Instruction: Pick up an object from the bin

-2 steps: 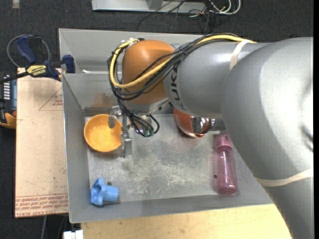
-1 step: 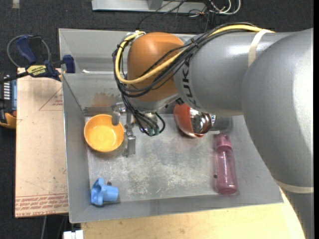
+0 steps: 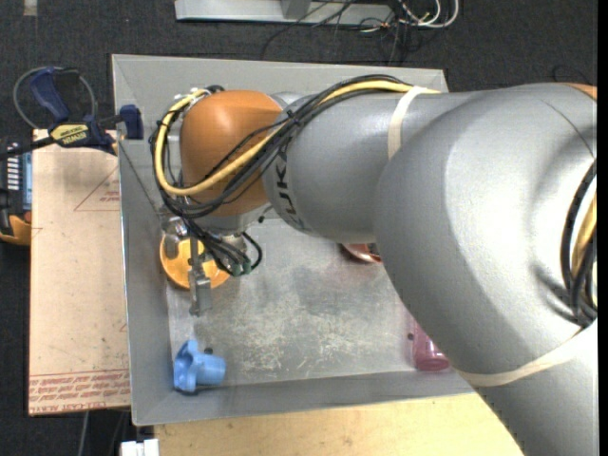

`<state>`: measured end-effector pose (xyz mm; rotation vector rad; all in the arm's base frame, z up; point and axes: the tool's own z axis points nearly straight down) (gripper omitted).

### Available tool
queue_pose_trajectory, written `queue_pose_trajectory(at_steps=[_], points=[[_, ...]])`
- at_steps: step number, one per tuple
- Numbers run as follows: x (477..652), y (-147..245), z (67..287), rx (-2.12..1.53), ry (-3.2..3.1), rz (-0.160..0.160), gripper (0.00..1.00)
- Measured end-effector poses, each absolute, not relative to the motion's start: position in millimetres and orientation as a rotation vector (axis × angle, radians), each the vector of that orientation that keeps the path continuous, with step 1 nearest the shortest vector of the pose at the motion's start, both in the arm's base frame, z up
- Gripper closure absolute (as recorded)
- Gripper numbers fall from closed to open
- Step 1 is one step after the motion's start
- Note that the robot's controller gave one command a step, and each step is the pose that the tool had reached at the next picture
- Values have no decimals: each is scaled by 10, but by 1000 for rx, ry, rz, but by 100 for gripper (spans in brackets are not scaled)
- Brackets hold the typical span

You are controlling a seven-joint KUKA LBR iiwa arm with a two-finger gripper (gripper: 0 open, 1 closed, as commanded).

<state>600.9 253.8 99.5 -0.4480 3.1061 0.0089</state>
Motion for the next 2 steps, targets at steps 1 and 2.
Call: queue_pose_trajectory(at_steps=[1,2], points=[[5955,2482,701,-304,3111,6,0],[6099,2421,708,-444,3099,9,100]])
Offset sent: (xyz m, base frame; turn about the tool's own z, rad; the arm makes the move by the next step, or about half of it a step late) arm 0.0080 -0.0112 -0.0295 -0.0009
